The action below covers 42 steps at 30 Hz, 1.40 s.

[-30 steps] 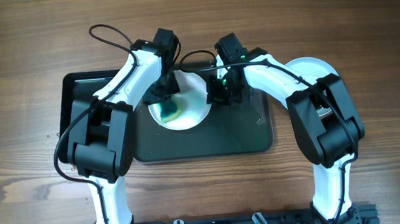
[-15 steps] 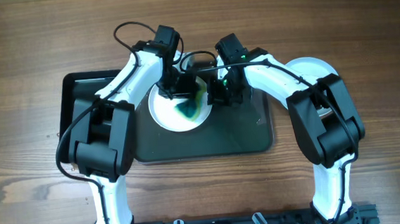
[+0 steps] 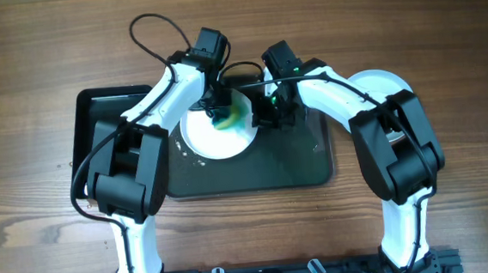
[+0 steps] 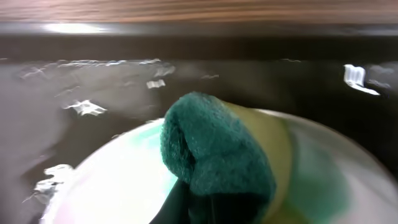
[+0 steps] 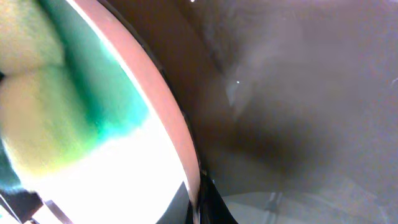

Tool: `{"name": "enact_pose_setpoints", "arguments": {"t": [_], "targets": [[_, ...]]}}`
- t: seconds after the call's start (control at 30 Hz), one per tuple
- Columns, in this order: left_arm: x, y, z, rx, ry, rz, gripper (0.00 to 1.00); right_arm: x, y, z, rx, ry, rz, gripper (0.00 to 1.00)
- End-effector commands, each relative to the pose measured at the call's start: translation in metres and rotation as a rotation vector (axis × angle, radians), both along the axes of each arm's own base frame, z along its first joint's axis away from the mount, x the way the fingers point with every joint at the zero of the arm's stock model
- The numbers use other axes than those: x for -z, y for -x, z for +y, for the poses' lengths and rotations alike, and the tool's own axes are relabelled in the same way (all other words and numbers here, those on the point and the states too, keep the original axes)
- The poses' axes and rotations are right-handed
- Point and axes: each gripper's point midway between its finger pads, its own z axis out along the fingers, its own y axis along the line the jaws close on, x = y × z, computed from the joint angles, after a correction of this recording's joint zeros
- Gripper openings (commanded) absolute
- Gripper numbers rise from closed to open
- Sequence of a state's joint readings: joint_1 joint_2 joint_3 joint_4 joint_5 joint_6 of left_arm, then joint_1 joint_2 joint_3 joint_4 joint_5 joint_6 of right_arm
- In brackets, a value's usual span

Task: Clean dirty plates on tray and stack at the side
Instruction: 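Scrub the pale blue plate with the sponge in the left gripper, then lift the sponge away from the plate with left gripper, then lift the pale blue plate with right gripper and stack it on the pile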

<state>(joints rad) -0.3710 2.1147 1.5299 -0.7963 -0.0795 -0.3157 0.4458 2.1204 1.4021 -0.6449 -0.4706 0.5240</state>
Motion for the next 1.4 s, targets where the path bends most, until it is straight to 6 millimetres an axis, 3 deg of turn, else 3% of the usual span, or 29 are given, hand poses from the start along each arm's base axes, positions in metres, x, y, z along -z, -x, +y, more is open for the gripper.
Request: {"name": "enact_pose_setpoints", "arguments": {"t": [0.0, 0.1, 0.23, 0.37, 0.43, 0.53, 0.67, 0.77, 0.87, 1.13, 1.37], "targets": [[0.0, -0.002, 0.081, -0.307, -0.27, -0.047, 0.04, 0.017, 0.014, -0.009, 0.0, 0.049, 0.048, 0.04], [0.002, 0.021, 0.091, -0.382, -0.285, 0.041, 0.04, 0.017, 0.014, -0.009, 0.0, 0.049, 0.048, 0.04], [-0.006, 0.053, 0.079, -0.365, -0.229, 0.199, 0.04, 0.017, 0.014, -0.009, 0.001, 0.049, 0.048, 0.04], [-0.049, 0.054, 0.05, -0.258, -0.029, 0.213, 0.04, 0.017, 0.014, -0.01, 0.0, 0.051, 0.05, 0.04], [-0.081, 0.048, 0.046, -0.234, 0.063, 0.157, 0.04, 0.017, 0.014, -0.01, 0.0, 0.051, 0.051, 0.04], [-0.131, 0.044, 0.073, -0.29, 0.104, 0.027, 0.04, 0.017, 0.014, -0.01, -0.003, 0.05, 0.048, 0.04], [-0.163, 0.043, 0.11, -0.329, 0.102, -0.068, 0.04, 0.003, 0.009, -0.012, -0.028, 0.067, -0.013, 0.04], [-0.167, 0.045, 0.134, -0.391, 0.102, -0.075, 0.04, -0.02, 0.001, -0.026, -0.03, 0.183, -0.128, 0.04], [-0.166, 0.045, 0.145, -0.421, 0.1, -0.072, 0.04, -0.061, -0.005, -0.05, -0.039, 0.403, -0.316, 0.04], [-0.166, 0.044, 0.145, -0.421, 0.1, -0.075, 0.04, -0.156, -0.002, -0.086, -0.005, 0.842, -0.704, 0.04], [-0.166, 0.045, 0.145, -0.421, 0.101, -0.073, 0.04, -0.214, 0.012, -0.093, -0.009, 1.157, -0.956, 0.04]]}}
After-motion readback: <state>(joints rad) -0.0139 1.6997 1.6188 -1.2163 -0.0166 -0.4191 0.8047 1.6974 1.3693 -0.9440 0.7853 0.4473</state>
